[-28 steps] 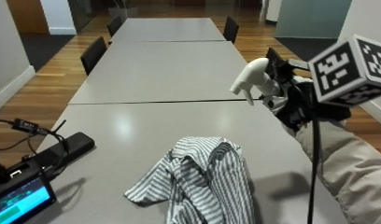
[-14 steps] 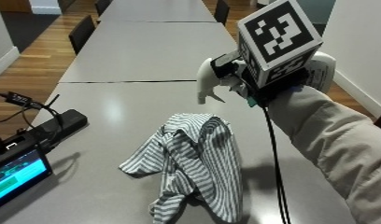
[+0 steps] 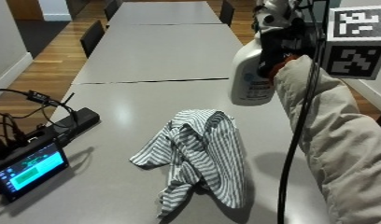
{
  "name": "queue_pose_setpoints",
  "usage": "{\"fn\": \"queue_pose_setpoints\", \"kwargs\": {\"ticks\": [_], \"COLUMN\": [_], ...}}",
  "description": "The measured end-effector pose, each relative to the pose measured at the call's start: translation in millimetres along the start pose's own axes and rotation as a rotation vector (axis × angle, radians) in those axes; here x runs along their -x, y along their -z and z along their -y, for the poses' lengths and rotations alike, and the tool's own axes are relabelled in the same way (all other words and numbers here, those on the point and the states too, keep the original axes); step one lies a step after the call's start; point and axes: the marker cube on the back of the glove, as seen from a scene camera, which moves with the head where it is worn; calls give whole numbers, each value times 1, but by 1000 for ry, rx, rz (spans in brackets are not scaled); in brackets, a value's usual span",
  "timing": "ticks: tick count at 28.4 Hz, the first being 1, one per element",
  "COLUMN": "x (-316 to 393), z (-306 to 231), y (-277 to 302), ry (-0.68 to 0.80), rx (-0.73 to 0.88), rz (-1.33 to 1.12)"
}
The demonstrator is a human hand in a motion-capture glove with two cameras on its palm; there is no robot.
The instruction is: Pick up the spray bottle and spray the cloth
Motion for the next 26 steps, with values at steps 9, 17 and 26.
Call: {"fn": "queue_pose_setpoints", "kwargs": {"ticks": [9, 17, 26], "x": [41, 44, 32], "z": [-62, -171, -285], "y": [-42, -145, -221], "ry": [-127, -175, -57], "rx": [303, 710, 930], "rz": [223, 269, 203]}}
